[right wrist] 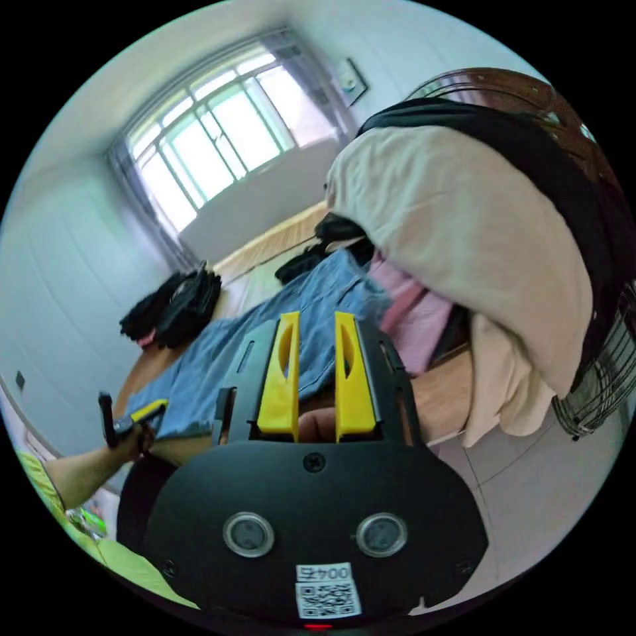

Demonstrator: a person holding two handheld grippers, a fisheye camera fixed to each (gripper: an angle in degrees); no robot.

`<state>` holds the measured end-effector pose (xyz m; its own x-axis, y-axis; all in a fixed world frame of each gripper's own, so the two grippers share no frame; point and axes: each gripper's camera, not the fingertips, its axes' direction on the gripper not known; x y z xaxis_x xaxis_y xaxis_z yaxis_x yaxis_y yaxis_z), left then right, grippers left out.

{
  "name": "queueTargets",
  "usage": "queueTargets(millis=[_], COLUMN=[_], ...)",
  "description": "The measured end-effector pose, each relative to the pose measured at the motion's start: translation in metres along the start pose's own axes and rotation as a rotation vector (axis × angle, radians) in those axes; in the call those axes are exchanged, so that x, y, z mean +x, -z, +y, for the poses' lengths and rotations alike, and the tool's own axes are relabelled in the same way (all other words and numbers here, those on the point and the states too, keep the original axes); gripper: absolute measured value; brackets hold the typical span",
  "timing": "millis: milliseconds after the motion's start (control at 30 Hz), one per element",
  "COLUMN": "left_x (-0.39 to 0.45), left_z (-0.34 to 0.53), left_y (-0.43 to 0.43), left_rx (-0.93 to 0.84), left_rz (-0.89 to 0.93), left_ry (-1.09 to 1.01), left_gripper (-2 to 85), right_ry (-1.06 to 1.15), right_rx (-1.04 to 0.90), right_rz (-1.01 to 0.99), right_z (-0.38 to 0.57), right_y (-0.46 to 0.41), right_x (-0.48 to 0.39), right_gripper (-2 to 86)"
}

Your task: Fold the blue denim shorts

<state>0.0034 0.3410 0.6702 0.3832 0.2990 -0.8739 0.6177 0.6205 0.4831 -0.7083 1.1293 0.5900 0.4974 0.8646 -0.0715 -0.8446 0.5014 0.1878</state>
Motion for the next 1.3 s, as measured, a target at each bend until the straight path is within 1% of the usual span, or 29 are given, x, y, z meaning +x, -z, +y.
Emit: queueTargets(millis=[100, 200, 233, 300, 400, 467, 533, 567, 633, 700, 733, 767, 800, 867, 933, 1000, 1033, 1067, 1100, 1133, 1200, 1233, 1267, 1300], left_x=[0.008, 0.019, 0.021, 0.024, 0.032, 0.034, 0.035, 0.035, 0.036, 0.036, 0.035, 0.035, 0.035, 0.036, 0.035, 0.032, 0.031, 0.030, 0.030, 0.029, 0.029, 0.029, 0.027, 0.026], left_z=[0.003, 0.004, 0.005, 0.006, 0.007, 0.009, 0.010, 0.011, 0.012, 0.014, 0.016, 0.017, 0.017, 0.019, 0.021, 0.023, 0.024, 0.025, 0.025, 0.025, 0.026, 0.026, 0.025, 0.025], left_y=[-0.011, -0.021, -0.024, -0.029, -0.037, -0.043, -0.047, -0.050, -0.053, -0.057, -0.059, -0.061, -0.062, -0.065, -0.067, -0.069, -0.070, -0.071, -0.072, -0.072, -0.073, -0.074, -0.074, -0.074], left_rx=[0.003, 0.002, -0.001, -0.003, -0.008, -0.008, -0.008, -0.007, -0.006, -0.003, 0.000, 0.004, 0.005, 0.010, 0.016, 0.023, 0.028, 0.031, 0.032, 0.033, 0.035, 0.036, 0.036, 0.033], left_rz=[0.015, 0.000, 0.002, 0.007, -0.003, -0.001, 0.006, 0.011, 0.016, 0.017, 0.020, 0.022, 0.022, 0.014, 0.018, 0.026, 0.028, 0.029, 0.028, 0.024, 0.014, 0.009, 0.009, 0.012], left_ry=[0.051, 0.042, 0.044, 0.053, 0.051, 0.055, 0.059, 0.061, 0.062, 0.061, 0.068, 0.075, 0.077, 0.071, 0.074, 0.081, 0.084, 0.086, 0.086, 0.084, 0.076, 0.071, 0.067, 0.069], left_gripper=[0.3, 0.3, 0.3, 0.3, 0.3, 0.3, 0.3, 0.4, 0.4, 0.5, 0.5, 0.5, 0.5, 0.5, 0.5, 0.5, 0.5, 0.4, 0.4, 0.4, 0.4, 0.4, 0.4, 0.4], right_ry=[-0.131, -0.154, -0.150, -0.129, -0.078, -0.051, -0.045, -0.045, 0.045, 0.176, 0.152, 0.030, -0.082, -0.145, -0.125, -0.080, -0.080, -0.051, 0.002, 0.035, 0.123, 0.136, 0.146, 0.113], right_rx=[0.082, 0.019, -0.004, -0.072, -0.103, -0.133, -0.160, -0.183, -0.147, -0.113, -0.111, -0.165, -0.204, -0.187, -0.162, -0.039, 0.002, 0.071, 0.079, 0.057, -0.088, -0.130, -0.219, -0.318], right_rz=[-0.051, -0.074, -0.074, -0.147, -0.214, -0.195, -0.195, -0.160, -0.069, 0.176, 0.204, 0.194, 0.129, 0.037, 0.102, 0.267, 0.303, 0.308, 0.220, 0.159, -0.038, -0.060, -0.060, 0.003], right_z=[-0.015, -0.029, -0.031, -0.036, -0.041, -0.045, -0.049, -0.052, -0.056, -0.058, -0.057, -0.056, -0.051, -0.052, -0.052, -0.049, -0.047, -0.042, -0.038, -0.037, -0.029, -0.026, -0.019, -0.012], right_y=[0.031, 0.024, 0.020, 0.005, -0.003, -0.009, -0.017, -0.020, -0.010, 0.001, -0.001, -0.013, -0.024, -0.020, -0.013, 0.013, 0.019, 0.029, 0.028, 0.024, -0.008, -0.019, -0.042, -0.066], right_x=[0.060, 0.099, 0.103, 0.114, 0.111, 0.106, 0.101, 0.095, 0.069, 0.034, 0.037, 0.058, 0.079, 0.090, 0.081, 0.055, 0.047, 0.027, 0.005, -0.006, -0.044, -0.051, -0.059, -0.057], right_gripper=[13.2, 14.4, 14.6, 14.6, 13.8, 13.1, 9.3, 7.6, 6.4, 6.3, 6.6, 7.3, 7.6, 8.8, 8.9, 5.5, 5.3, 5.0, 5.3, 5.4, 7.1, 7.3, 6.8, 5.3])
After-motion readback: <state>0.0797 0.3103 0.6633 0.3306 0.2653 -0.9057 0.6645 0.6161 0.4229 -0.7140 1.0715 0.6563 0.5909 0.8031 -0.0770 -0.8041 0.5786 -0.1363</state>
